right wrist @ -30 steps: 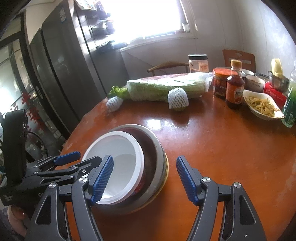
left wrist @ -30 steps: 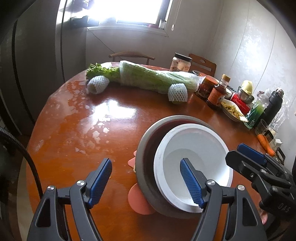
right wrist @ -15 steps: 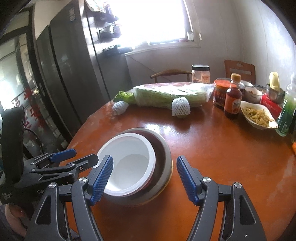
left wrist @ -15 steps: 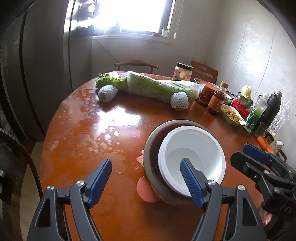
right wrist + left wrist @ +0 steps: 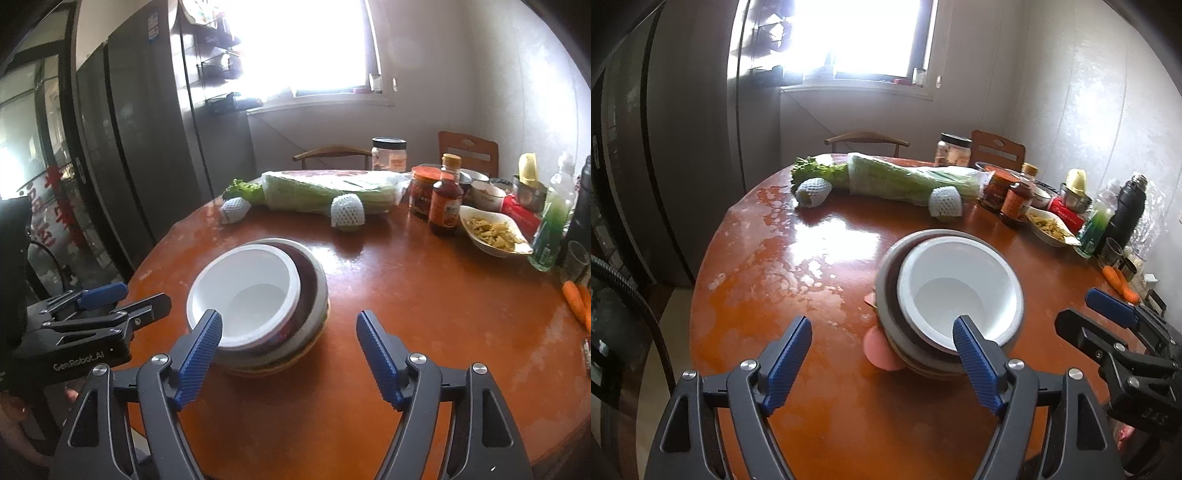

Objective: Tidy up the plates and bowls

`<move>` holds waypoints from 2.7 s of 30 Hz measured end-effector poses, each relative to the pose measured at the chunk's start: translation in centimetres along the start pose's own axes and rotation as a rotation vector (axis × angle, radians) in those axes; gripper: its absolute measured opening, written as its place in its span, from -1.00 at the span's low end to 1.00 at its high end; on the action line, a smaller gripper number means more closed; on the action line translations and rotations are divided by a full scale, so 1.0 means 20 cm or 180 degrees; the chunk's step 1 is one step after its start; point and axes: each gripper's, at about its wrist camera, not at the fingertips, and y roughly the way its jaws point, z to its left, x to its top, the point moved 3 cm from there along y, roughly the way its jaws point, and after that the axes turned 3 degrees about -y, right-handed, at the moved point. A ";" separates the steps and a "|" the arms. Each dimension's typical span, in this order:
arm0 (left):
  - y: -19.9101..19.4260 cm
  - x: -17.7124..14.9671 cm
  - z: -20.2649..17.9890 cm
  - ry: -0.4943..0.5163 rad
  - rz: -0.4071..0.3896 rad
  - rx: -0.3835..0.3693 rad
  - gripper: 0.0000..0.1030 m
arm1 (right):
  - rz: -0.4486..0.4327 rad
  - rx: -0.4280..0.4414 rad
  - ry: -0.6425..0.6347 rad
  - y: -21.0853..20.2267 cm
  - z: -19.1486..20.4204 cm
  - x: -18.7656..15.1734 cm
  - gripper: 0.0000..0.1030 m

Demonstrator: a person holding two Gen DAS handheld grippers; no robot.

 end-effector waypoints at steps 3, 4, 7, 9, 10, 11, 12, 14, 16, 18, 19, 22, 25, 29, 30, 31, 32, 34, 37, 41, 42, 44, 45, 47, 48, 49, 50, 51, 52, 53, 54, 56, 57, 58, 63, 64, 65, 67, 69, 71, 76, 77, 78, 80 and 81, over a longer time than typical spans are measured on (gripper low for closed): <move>-0.02 -0.03 -0.03 0.0042 -0.0002 -0.0004 0.57 | -0.0034 -0.0070 -0.0028 -0.04 -0.01 -0.02 0.50; -0.02 -0.04 -0.04 0.0046 -0.0007 -0.0014 0.57 | -0.0050 -0.0095 -0.0034 -0.05 -0.01 -0.02 0.50; -0.04 -0.08 -0.06 0.0052 -0.0007 -0.0007 0.60 | -0.0098 -0.0154 -0.0054 -0.10 -0.02 -0.05 0.52; -0.04 -0.09 -0.07 0.0062 -0.0009 0.0036 0.68 | -0.0128 -0.0178 -0.0080 -0.12 -0.02 -0.06 0.53; -0.05 -0.11 -0.06 0.0053 -0.0015 0.0053 0.70 | -0.0130 -0.0186 -0.0085 -0.13 -0.02 -0.07 0.53; -0.05 -0.11 -0.06 0.0041 -0.0016 0.0058 0.71 | -0.0134 -0.0194 -0.0103 -0.14 -0.01 -0.08 0.53; -0.06 -0.13 -0.07 0.0029 -0.0021 0.0056 0.72 | -0.0138 -0.0213 -0.0105 -0.14 -0.01 -0.09 0.53; -0.06 -0.16 -0.08 0.0034 -0.0020 0.0067 0.72 | -0.0166 -0.0240 -0.0058 -0.15 -0.02 -0.11 0.55; -0.07 -0.18 -0.09 0.0045 -0.0028 0.0075 0.72 | -0.0156 -0.0166 0.0011 -0.15 -0.01 -0.15 0.56; -0.07 -0.20 -0.10 0.0068 -0.0039 0.0061 0.72 | -0.0106 -0.0156 0.0016 -0.14 -0.01 -0.18 0.56; -0.07 -0.22 -0.11 0.0095 -0.0038 0.0066 0.72 | -0.0075 -0.0170 -0.0011 -0.13 0.00 -0.20 0.56; -0.07 -0.24 -0.12 0.0102 -0.0018 0.0065 0.73 | -0.0042 -0.0202 -0.0049 -0.13 0.01 -0.24 0.57; -0.06 -0.28 -0.14 0.0127 0.0004 0.0063 0.73 | -0.0046 -0.0218 -0.0031 -0.14 0.01 -0.29 0.57; -0.05 -0.31 -0.15 0.0152 0.0027 0.0041 0.73 | -0.0026 -0.0234 0.0051 -0.15 0.00 -0.33 0.57; -0.05 -0.31 -0.15 0.0143 0.0031 0.0036 0.73 | -0.0044 -0.0247 0.0069 -0.15 -0.01 -0.34 0.57; -0.05 -0.32 -0.15 0.0142 0.0041 0.0038 0.73 | -0.0040 -0.0250 0.0090 -0.16 -0.02 -0.35 0.57; -0.04 -0.33 -0.15 0.0147 0.0055 0.0040 0.73 | -0.0027 -0.0247 0.0108 -0.16 -0.02 -0.36 0.57; -0.04 -0.33 -0.16 0.0164 0.0065 0.0042 0.73 | 0.0023 -0.0268 0.0127 -0.15 -0.04 -0.37 0.58; -0.03 -0.35 -0.16 0.0173 0.0087 0.0071 0.73 | 0.0033 -0.0274 0.0166 -0.15 -0.05 -0.39 0.58; -0.01 -0.37 -0.15 0.0165 0.0127 0.0076 0.73 | 0.0083 -0.0286 0.0139 -0.14 -0.05 -0.41 0.58; -0.01 -0.37 -0.15 0.0169 0.0132 0.0076 0.73 | 0.0095 -0.0284 0.0152 -0.14 -0.06 -0.42 0.58; -0.01 -0.37 -0.15 0.0168 0.0129 0.0079 0.73 | 0.0094 -0.0295 0.0160 -0.14 -0.06 -0.42 0.58; -0.01 -0.37 -0.15 0.0165 0.0130 0.0075 0.73 | 0.0096 -0.0303 0.0168 -0.14 -0.06 -0.43 0.58; 0.00 -0.37 -0.15 0.0166 0.0138 0.0088 0.73 | 0.0119 -0.0288 0.0211 -0.13 -0.06 -0.44 0.58; 0.00 -0.38 -0.15 0.0169 0.0143 0.0092 0.73 | 0.0129 -0.0261 0.0236 -0.13 -0.06 -0.44 0.58; 0.01 -0.38 -0.15 0.0171 0.0157 0.0091 0.73 | 0.0135 -0.0262 0.0224 -0.12 -0.05 -0.44 0.58; 0.01 -0.38 -0.14 0.0168 0.0163 0.0095 0.73 | 0.0135 -0.0278 0.0209 -0.12 -0.05 -0.45 0.58; 0.01 -0.38 -0.14 0.0168 0.0167 0.0098 0.73 | 0.0136 -0.0280 0.0209 -0.12 -0.05 -0.45 0.58; 0.01 -0.38 -0.14 0.0164 0.0171 0.0099 0.73 | 0.0146 -0.0270 0.0221 -0.11 -0.05 -0.45 0.58; 0.01 -0.38 -0.14 0.0159 0.0174 0.0099 0.73 | 0.0150 -0.0258 0.0231 -0.12 -0.05 -0.45 0.58; 0.02 -0.39 -0.14 0.0161 0.0179 0.0097 0.73 | 0.0160 -0.0253 0.0235 -0.11 -0.04 -0.45 0.58; 0.02 -0.38 -0.13 0.0157 0.0180 0.0093 0.73 | 0.0182 -0.0267 0.0236 -0.11 -0.04 -0.46 0.58; 0.02 -0.38 -0.13 0.0161 0.0178 0.0096 0.73 | 0.0185 -0.0271 0.0256 -0.11 -0.04 -0.46 0.58; 0.02 -0.39 -0.13 0.0162 0.0180 0.0103 0.73 | 0.0182 -0.0262 0.0265 -0.11 -0.05 -0.46 0.58; 0.03 -0.39 -0.12 0.0158 0.0197 0.0109 0.73 | 0.0185 -0.0278 0.0244 -0.10 -0.04 -0.47 0.58; 0.03 -0.39 -0.12 0.0154 0.0201 0.0113 0.73 | 0.0187 -0.0280 0.0246 -0.10 -0.04 -0.47 0.58; 0.03 -0.39 -0.12 0.0155 0.0205 0.0115 0.73 | 0.0190 -0.0283 0.0247 -0.10 -0.04 -0.47 0.58; 0.03 -0.39 -0.12 0.0154 0.0206 0.0124 0.73 | 0.0199 -0.0297 0.0244 -0.10 -0.04 -0.47 0.58; 0.03 -0.39 -0.12 0.0150 0.0205 0.0128 0.73 | 0.0188 -0.0296 0.0241 -0.10 -0.04 -0.46 0.58; 0.03 -0.38 -0.11 0.0148 0.0199 0.0134 0.73 | 0.0192 -0.0300 0.0235 -0.09 -0.04 -0.46 0.58; 0.03 -0.39 -0.11 0.0152 0.0200 0.0141 0.73 | 0.0190 -0.0301 0.0233 -0.09 -0.04 -0.46 0.58; 0.03 -0.39 -0.11 0.0154 0.0201 0.0143 0.73 | 0.0193 -0.0306 0.0227 -0.09 -0.03 -0.47 0.58; 0.03 -0.39 -0.11 0.0156 0.0203 0.0147 0.73 | 0.0191 -0.0309 0.0222 -0.09 -0.03 -0.47 0.58; 0.03 -0.39 -0.11 0.0150 0.0203 0.0149 0.73 | 0.0192 -0.0307 0.0216 -0.10 -0.03 -0.47 0.58; 0.03 -0.39 -0.11 0.0149 0.0204 0.0150 0.73 | 0.0193 -0.0308 0.0217 -0.10 -0.03 -0.47 0.58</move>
